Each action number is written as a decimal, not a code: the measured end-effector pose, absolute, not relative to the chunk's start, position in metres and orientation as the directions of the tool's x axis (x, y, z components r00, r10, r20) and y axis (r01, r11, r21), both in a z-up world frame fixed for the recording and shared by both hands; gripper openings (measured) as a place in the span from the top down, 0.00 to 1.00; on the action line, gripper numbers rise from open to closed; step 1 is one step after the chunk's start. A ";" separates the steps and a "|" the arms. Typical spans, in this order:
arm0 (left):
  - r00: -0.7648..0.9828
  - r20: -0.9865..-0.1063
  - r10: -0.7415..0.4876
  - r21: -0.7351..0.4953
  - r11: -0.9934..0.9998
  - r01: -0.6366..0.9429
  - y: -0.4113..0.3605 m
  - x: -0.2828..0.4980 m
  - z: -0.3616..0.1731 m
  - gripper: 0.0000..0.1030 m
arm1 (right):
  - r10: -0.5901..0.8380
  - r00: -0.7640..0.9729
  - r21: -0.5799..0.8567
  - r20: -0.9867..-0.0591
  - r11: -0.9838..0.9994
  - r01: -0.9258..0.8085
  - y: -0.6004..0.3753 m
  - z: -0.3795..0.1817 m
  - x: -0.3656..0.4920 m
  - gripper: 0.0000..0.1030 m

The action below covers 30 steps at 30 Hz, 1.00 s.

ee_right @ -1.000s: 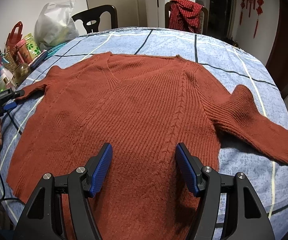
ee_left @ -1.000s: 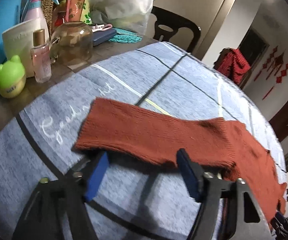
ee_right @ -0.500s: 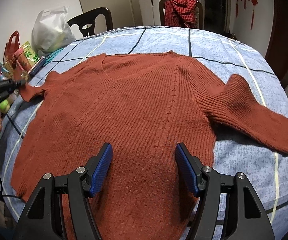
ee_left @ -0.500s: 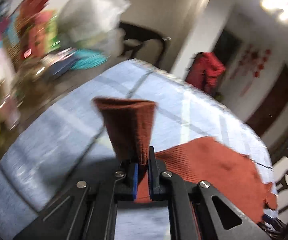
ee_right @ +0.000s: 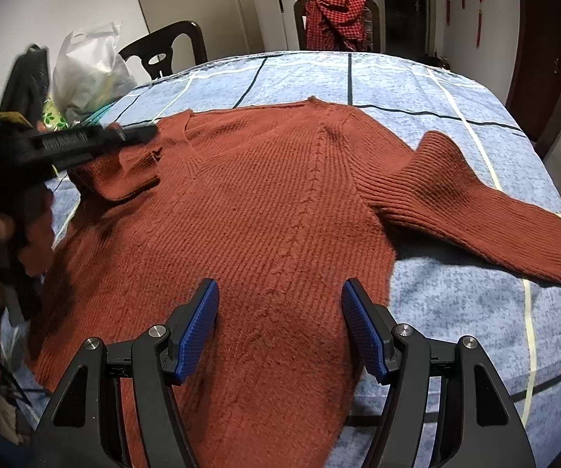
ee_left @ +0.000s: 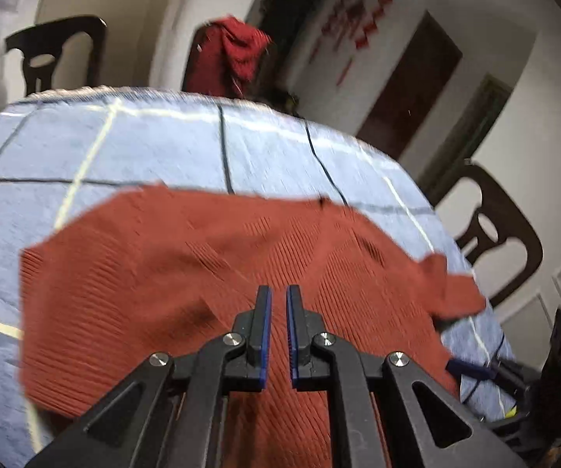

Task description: Fold small clothes

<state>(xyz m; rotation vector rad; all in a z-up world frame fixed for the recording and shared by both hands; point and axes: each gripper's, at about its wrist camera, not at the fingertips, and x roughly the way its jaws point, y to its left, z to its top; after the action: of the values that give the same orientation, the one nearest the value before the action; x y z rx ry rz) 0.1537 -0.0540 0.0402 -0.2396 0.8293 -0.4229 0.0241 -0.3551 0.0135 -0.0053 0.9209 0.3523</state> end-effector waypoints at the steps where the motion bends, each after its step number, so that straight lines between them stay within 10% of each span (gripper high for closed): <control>1: 0.594 -0.661 -0.458 -0.361 0.888 0.284 -0.055 0.150 0.041 0.89 | 0.299 0.553 0.150 -0.777 0.942 -0.299 -0.356 0.015 0.024 0.36; 6: 0.685 -0.608 -0.402 -0.314 0.914 0.257 -0.020 0.121 0.066 0.58 | 0.366 0.552 0.221 -0.749 0.924 -0.313 -0.352 0.027 0.037 0.36; 13: 0.760 -0.627 -0.168 -0.198 0.979 0.053 0.048 0.104 0.067 0.57 | 0.493 0.495 0.285 -0.715 0.853 -0.438 -0.294 0.033 0.073 0.48; 22: 0.725 -0.671 -0.159 -0.232 0.973 -0.001 0.070 0.101 0.040 0.57 | 0.589 0.357 0.361 -0.725 0.766 -0.532 -0.220 0.014 0.133 0.57; 30: 0.722 -0.672 -0.165 -0.230 0.973 0.007 0.066 0.111 0.039 0.57 | 0.584 0.306 0.363 -0.752 0.755 -0.546 -0.192 -0.005 0.155 0.95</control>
<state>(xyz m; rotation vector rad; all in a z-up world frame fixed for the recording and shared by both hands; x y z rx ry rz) 0.1113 0.0660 0.0387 -0.2179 0.7602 -0.0958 0.1550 -0.1915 -0.0053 0.0420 1.0143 0.7480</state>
